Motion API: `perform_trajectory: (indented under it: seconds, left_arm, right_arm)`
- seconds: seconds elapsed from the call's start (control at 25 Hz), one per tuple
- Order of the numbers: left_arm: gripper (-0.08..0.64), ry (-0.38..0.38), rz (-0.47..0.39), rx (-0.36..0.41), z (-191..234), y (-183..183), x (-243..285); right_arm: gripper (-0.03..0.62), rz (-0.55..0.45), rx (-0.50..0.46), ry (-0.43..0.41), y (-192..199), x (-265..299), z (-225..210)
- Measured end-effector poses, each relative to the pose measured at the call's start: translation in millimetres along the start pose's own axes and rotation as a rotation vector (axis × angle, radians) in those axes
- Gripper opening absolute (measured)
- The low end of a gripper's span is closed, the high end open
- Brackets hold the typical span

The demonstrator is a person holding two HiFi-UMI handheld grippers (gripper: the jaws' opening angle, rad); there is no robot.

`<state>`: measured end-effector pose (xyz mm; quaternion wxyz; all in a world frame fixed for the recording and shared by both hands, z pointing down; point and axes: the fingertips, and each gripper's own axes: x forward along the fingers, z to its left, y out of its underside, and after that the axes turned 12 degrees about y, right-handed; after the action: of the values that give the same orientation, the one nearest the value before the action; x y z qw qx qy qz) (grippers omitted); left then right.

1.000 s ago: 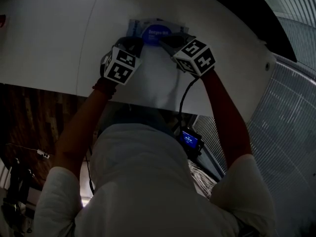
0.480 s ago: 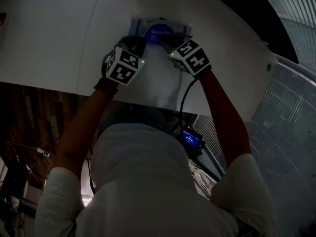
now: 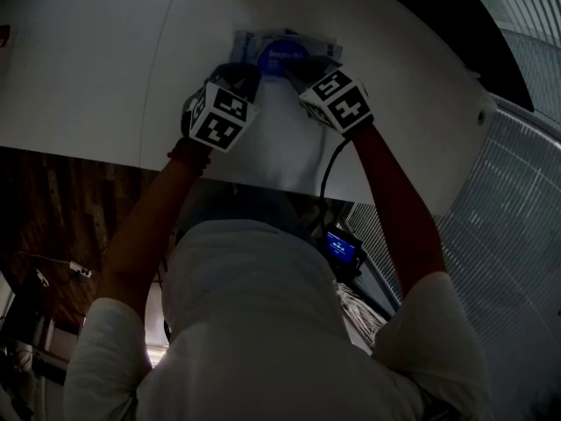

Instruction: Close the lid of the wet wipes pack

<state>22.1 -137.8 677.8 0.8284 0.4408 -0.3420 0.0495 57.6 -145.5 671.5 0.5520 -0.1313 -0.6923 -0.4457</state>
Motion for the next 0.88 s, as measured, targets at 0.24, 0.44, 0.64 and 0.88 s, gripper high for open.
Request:
perform_trajectory:
  seconds: [0.24, 0.44, 0.64, 0.88]
  left_arm:
    - [0.003, 0.002, 0.016, -0.052, 7, 4, -2]
    - [0.002, -0.025, -0.019, -0.019, -1, -22, -21]
    - [0.002, -0.016, -0.098, 0.007, -22, -66, -47]
    - [0.003, 0.004, -0.204, 0.043, -57, -123, -90]
  right_arm:
    - [0.002, -0.040, 0.054, 0.023, -4, -2, -1]
    - [0.002, -0.159, 0.120, 0.095, -18, -37, -18]
    - [0.002, -0.296, 0.216, 0.129, -44, -87, -24]
    - [0.002, -0.438, 0.259, 0.182, -71, -150, -17]
